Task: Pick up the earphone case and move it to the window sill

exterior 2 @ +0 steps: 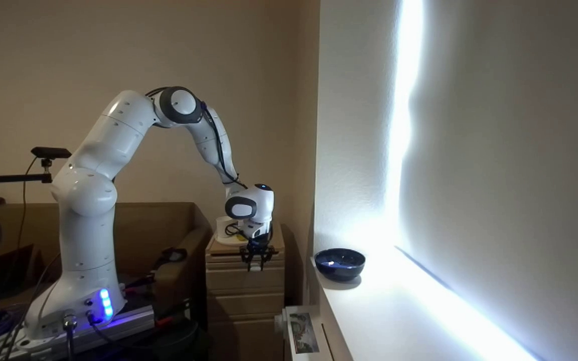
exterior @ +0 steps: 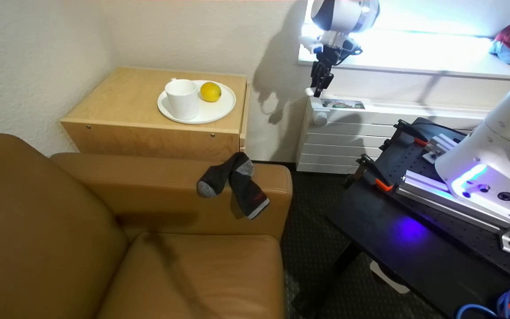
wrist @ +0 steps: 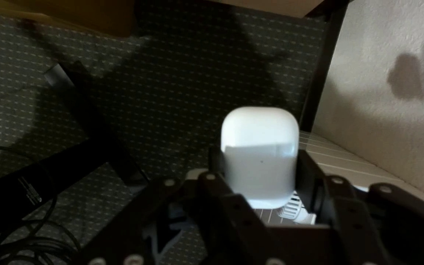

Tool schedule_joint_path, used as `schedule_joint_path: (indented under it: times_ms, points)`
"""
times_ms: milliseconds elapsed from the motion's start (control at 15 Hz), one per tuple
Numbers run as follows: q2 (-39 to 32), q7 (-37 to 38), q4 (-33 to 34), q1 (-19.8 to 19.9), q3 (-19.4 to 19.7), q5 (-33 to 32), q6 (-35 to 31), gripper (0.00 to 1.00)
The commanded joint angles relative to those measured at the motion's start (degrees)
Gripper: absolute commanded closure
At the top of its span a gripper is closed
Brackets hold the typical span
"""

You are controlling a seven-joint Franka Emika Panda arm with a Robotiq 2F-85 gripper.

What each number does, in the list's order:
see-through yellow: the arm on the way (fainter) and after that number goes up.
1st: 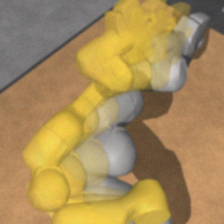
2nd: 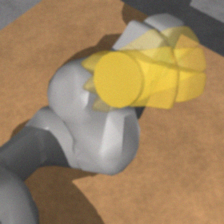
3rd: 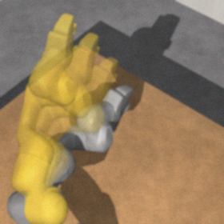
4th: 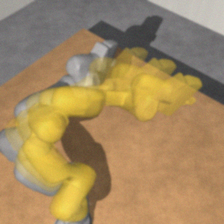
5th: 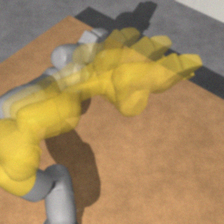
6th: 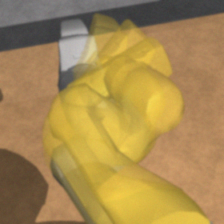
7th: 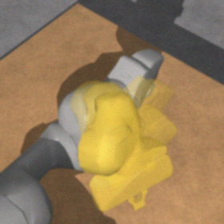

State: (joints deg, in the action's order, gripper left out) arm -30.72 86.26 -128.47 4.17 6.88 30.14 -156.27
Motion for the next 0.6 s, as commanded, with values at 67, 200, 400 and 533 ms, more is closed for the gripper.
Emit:
schedule_joint_path:
  times_ms: [67, 200, 400, 533]
  points:
    - [-3.6, 6.3, 3.5, 0.7, 3.3, -0.9, 1.1, 0.76]
    - [-3.0, 7.0, 2.7, 4.3, 6.4, -0.8, -0.4, 0.76]
    - [-1.0, 8.3, 1.1, 8.3, 11.5, -0.7, -0.7, 0.76]
    - [0.9, 8.9, 0.3, 11.4, 15.1, -0.8, -0.5, 0.76]
